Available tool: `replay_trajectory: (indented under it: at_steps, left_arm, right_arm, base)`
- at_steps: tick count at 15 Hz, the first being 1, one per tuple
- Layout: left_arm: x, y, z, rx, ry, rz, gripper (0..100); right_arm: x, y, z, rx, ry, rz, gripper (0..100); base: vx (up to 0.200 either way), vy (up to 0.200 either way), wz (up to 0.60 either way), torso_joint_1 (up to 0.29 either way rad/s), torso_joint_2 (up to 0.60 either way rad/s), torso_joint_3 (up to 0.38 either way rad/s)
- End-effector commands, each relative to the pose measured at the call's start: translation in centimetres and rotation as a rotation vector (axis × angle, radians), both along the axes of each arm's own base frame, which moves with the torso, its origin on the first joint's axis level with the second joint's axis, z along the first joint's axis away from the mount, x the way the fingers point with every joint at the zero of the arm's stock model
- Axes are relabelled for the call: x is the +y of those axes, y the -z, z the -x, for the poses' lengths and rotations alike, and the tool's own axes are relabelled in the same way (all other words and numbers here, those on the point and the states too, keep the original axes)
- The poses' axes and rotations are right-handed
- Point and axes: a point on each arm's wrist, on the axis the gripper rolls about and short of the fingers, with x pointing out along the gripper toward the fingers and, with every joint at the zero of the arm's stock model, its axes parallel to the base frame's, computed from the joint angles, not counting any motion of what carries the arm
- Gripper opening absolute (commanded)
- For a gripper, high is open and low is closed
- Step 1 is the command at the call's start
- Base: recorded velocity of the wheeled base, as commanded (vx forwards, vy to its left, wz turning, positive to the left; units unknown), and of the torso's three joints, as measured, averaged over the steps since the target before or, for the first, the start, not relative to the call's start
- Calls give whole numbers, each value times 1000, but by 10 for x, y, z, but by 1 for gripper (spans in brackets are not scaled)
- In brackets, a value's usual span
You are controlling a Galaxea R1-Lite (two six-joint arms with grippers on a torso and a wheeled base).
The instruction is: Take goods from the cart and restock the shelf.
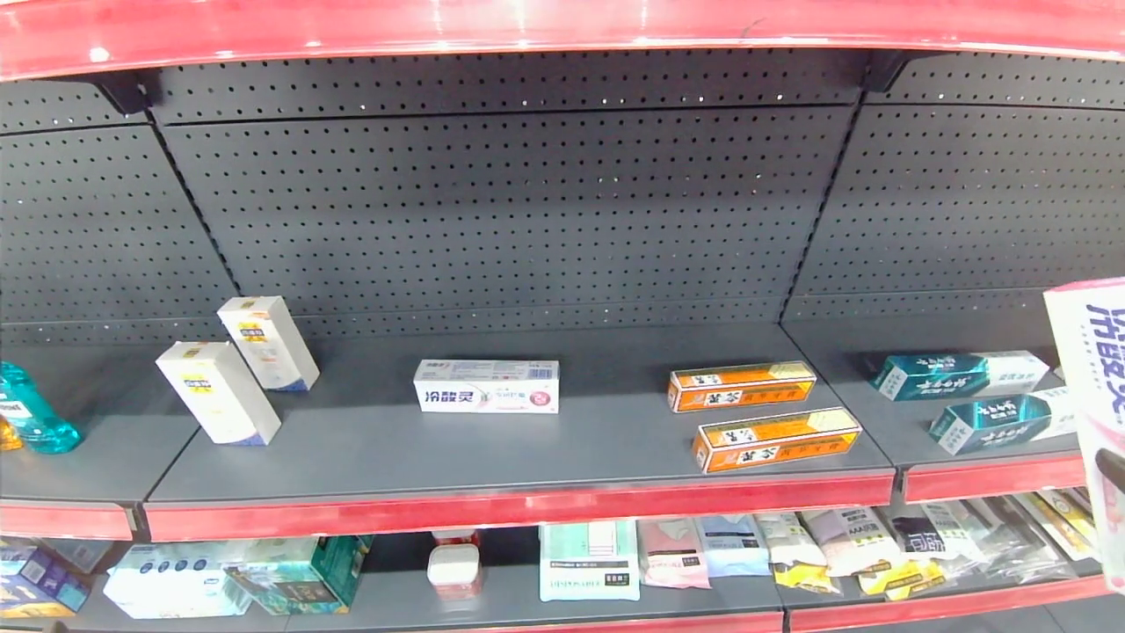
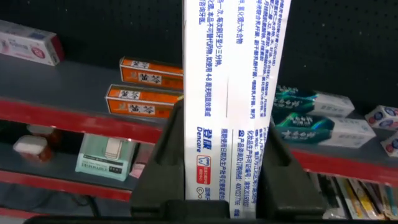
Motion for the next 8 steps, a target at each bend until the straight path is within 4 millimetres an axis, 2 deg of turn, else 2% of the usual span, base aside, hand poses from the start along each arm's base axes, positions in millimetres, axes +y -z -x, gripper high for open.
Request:
replay_trajectory:
  at_steps: [1,2,3,5,6,8]
  left_arm:
    - [1,-17,-42,192,-31,38,100]
    - [1,-23,-64,239,-26,38,100]
    - [1,-31,-98,261,-28,46,100]
    - [-1,-24,-144,297,-12,48,100]
    - [-3,-22,-152,302,7,45,100]
    - [-14,-8,-185,344,64,39,100]
  right_arm:
    - [-1,-3,15,-49,14,-3,0]
    - [-2,-6,18,-42,19,-2,0]
    - [-2,-9,21,-31,17,0,0]
    - [-2,-11,21,-27,15,5,0]
    - [-2,-12,21,-27,15,5,0]
    - [-2,-15,20,-32,10,11,0]
  base:
    - [0,0,0,0,0,0]
    - [0,0,0,0,0,0]
    - [0,0,0,0,0,0]
    - [0,0,0,0,0,0]
    - [0,0,0,0,0,0]
    - [0,0,0,0,0,0]
